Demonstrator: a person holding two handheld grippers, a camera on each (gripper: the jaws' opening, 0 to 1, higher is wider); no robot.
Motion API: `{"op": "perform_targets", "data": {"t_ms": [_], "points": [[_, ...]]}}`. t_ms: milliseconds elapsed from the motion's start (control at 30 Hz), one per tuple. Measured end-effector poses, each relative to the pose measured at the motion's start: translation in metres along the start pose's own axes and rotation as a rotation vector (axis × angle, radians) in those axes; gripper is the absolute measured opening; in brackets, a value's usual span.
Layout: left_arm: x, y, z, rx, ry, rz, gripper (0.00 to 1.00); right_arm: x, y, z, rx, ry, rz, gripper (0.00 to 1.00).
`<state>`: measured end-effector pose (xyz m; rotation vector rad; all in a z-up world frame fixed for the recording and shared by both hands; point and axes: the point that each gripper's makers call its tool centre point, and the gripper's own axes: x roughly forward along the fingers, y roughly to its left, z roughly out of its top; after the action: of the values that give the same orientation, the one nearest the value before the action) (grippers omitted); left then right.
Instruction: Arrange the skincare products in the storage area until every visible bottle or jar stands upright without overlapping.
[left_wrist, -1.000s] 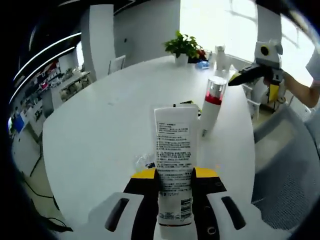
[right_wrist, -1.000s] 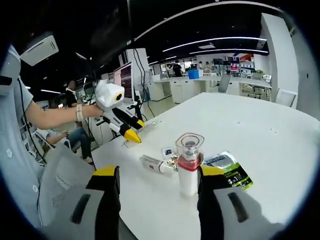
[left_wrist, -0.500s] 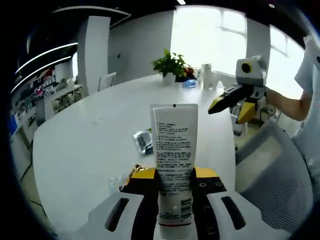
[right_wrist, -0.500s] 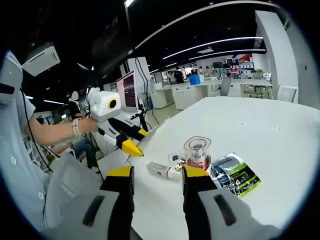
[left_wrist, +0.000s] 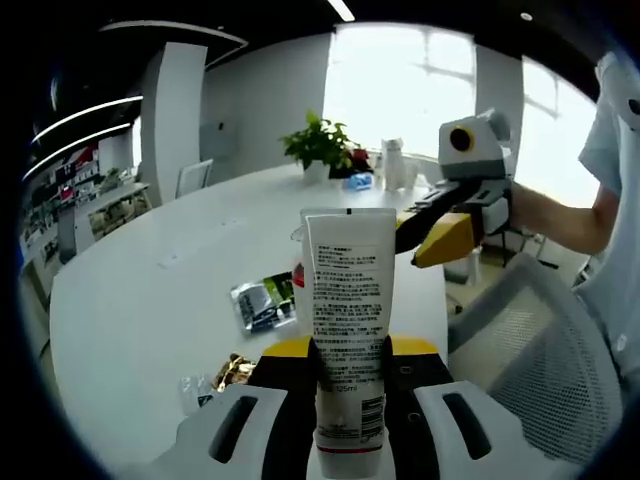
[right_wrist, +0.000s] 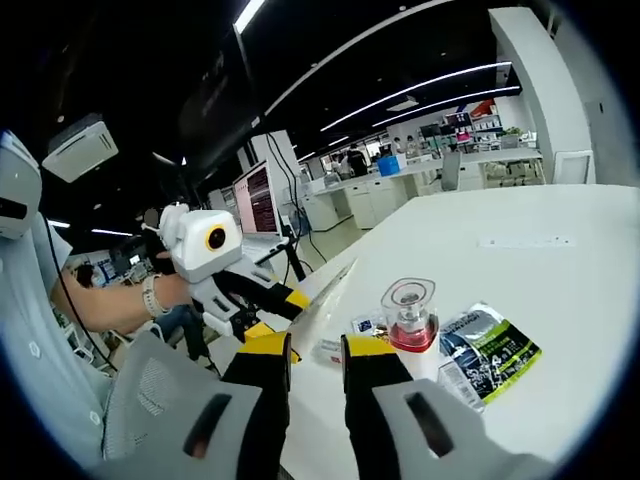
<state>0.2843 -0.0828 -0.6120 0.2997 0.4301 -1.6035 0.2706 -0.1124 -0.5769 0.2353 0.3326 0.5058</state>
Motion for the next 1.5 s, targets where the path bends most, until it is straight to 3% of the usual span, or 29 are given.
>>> {"op": "perform_targets", "data": {"t_ms": [200,567,833,1367,1500], "points": [[0.004,-0.004,-0.005,-0.004,0.001,-0.014,0.21,-0.002,0.002,0.004,0.039,-0.025,0.003,0.13],[0.016,-0.001,-0.014,0.029,0.028,0.004,0.21,0.000,0.006,0.004,-0.018,-0.004,-0.038,0.07],[0.026,0.000,-0.026,0.052,0.075,0.022,0.21,0.008,0.019,-0.002,-0.120,0.054,-0.037,0.06],[0.026,0.006,-0.035,0.057,0.075,0.051,0.25,0.018,0.025,-0.008,-0.162,0.075,-0.018,0.08],[0.025,0.005,-0.037,0.121,0.075,0.069,0.27,0.018,0.028,-0.009,-0.161,0.072,-0.005,0.09]]}}
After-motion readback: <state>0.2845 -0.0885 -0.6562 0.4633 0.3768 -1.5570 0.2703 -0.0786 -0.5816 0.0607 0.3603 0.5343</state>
